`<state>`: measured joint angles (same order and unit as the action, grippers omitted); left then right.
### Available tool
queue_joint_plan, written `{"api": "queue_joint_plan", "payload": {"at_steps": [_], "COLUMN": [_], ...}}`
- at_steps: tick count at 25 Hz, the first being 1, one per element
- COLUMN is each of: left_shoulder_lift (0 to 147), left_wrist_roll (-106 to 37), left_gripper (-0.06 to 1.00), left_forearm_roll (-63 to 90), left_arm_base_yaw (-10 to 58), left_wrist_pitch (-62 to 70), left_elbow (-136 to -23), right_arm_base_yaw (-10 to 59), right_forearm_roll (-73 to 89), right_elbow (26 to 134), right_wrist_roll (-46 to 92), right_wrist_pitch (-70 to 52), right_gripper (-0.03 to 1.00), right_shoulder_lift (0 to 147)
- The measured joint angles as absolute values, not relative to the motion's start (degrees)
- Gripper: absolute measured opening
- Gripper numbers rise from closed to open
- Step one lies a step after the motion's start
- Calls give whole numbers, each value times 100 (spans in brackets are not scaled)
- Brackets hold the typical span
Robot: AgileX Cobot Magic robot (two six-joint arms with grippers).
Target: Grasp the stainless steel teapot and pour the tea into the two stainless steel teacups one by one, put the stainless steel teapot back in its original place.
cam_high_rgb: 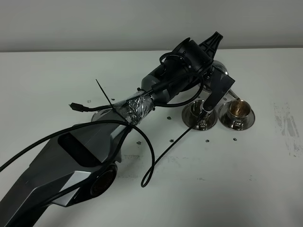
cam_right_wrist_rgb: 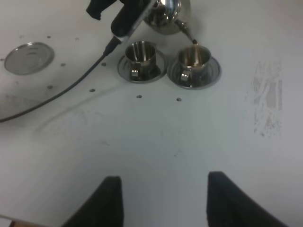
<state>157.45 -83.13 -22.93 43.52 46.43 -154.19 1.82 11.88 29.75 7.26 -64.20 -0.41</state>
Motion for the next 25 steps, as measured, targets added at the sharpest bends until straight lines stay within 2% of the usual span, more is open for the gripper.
{"api": "queue_joint_plan", "payload": {"at_steps": [25], "left_shoulder_lift": [15745], "left_wrist_roll": [-8733], "left_gripper": [24], "left_forearm_roll": [-2462], "left_arm_base_yaw": [4407], "left_wrist_pitch": [4350], "left_elbow": [-15419], "right_arm_base_yaw": [182], "right_forearm_roll": [1188], "right_elbow": [2975], "right_wrist_roll": [726], "right_wrist_pitch": [-6420], "right_gripper": [40], "right_shoulder_lift": [-41]}}
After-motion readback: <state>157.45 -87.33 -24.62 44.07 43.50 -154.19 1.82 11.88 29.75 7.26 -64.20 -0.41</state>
